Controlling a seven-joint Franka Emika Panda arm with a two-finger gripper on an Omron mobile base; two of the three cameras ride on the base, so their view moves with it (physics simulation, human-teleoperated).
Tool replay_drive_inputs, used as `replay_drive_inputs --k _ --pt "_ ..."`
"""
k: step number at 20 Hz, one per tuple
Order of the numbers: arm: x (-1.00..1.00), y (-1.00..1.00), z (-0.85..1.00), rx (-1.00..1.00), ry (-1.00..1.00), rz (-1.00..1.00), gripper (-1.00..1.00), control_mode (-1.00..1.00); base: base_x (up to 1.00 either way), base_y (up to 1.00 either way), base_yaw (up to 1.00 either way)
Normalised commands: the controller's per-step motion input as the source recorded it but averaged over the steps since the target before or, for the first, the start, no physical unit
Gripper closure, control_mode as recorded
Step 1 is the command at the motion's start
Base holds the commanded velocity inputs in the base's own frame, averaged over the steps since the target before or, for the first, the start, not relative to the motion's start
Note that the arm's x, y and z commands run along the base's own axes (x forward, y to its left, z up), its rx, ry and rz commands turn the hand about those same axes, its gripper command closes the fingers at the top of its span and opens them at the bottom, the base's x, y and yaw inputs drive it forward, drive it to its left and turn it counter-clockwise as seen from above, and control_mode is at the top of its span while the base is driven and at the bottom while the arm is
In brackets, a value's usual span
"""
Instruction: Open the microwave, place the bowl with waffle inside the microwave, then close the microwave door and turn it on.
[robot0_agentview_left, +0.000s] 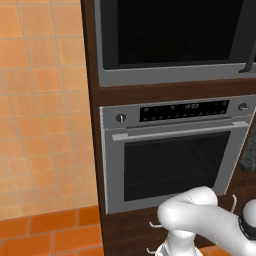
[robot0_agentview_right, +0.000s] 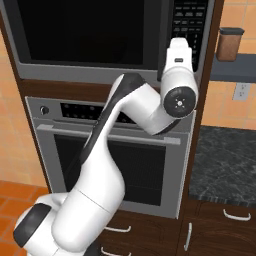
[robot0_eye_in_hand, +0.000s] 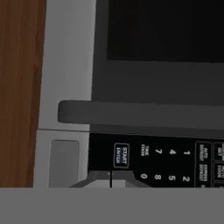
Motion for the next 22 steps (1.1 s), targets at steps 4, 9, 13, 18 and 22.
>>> replay_drive_inputs --k 4,9,13,18,22 --pt "0.08 -0.03 0.17 0.11 0.03 -0.06 1.0 -1.0 0.0 0.0 0.0" --pt "0.06 -0.05 0.06 0.12 0.02 -0.03 1.0 -1.0 0.0 0.0 0.0" --pt "0.15 0.0 0.0 0.11 0.02 -0.01 1.0 -1.0 0.0 0.0 0.0" --pt "0.2 0.0 0.0 0.11 0.0 0.0 1.0 -1.0 0.0 0.0 0.0" --pt "0.38 0.0 -0.03 0.1 0.0 0.0 1.0 -1.0 0.0 0.0 0.0"
